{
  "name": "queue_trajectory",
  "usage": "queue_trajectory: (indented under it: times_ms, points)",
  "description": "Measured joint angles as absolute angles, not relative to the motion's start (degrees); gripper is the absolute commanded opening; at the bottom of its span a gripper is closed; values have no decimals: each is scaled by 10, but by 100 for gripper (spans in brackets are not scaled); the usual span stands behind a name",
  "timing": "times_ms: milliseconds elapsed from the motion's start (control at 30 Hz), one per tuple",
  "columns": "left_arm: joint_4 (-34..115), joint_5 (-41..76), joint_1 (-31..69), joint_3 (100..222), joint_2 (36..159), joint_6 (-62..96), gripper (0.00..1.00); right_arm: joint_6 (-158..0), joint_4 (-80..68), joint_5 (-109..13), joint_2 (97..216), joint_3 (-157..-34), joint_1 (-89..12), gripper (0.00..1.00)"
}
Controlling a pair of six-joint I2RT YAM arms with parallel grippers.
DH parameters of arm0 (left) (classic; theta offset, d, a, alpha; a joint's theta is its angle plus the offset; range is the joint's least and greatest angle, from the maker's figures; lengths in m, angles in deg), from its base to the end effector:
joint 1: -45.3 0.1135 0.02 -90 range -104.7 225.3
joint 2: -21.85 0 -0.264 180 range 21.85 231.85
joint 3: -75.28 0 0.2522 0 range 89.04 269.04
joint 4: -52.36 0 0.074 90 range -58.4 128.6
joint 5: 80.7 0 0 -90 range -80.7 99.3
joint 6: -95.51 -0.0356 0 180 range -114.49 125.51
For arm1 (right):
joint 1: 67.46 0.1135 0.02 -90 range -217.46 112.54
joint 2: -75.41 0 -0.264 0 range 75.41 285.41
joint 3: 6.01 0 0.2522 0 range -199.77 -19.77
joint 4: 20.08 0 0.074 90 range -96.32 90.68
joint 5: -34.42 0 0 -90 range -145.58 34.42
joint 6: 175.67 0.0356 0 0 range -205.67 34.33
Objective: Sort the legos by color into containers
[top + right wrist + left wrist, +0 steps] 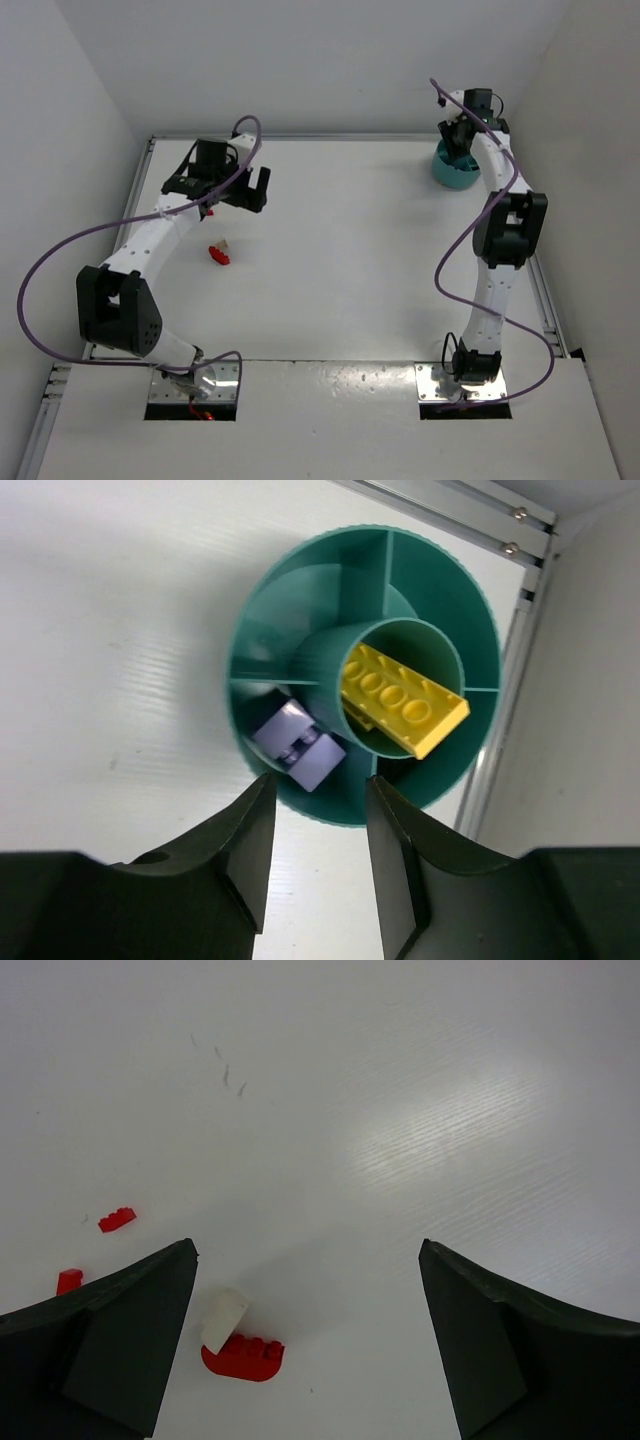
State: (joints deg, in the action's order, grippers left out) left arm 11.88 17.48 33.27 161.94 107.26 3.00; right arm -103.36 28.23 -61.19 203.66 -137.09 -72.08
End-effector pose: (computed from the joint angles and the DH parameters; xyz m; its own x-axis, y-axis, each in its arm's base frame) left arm 0.3272 -0.0749 0.3131 -0.6042 0.1731 -0.7778 0.3409 0.9384 -0.0560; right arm 0.5101 -0.0447 0.2553 -0.7222 -0.2450 -0.6468 -0.0745 0.9573 -0.2795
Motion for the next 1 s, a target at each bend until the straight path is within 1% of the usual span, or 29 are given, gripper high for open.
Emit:
queue_trajectory:
  times_ms: [67, 167, 200, 300, 500, 700, 833, 933, 1000]
  points:
    - [118, 175, 341, 1619, 1073, 30, 98, -1024, 290, -595, 2033, -1372, -720, 41]
    - [114, 170, 361, 1614, 1073, 29, 86, -1000, 312, -554, 2024, -1372, -717, 39]
    - [112, 165, 369, 1610, 1074, 28, 79, -990, 321, -537, 2018, -1372, -716, 39]
    - [103, 151, 401, 1607, 1098, 22, 69, -961, 331, -485, 1986, -1349, -710, 39]
    - [73, 156, 456, 1553, 1131, -32, 69, -924, 342, -394, 1900, -1260, -690, 39]
    - [44, 168, 468, 1540, 1160, -92, 69, -912, 351, -339, 1886, -1229, -666, 39]
    - [41, 175, 471, 1532, 1181, -114, 65, -909, 356, -323, 1886, -1219, -659, 39]
    - [43, 182, 473, 1532, 1196, -123, 60, -907, 362, -315, 1886, -1217, -655, 39]
    - [47, 184, 475, 1531, 1207, -125, 52, -904, 362, -310, 1886, -1217, -654, 39]
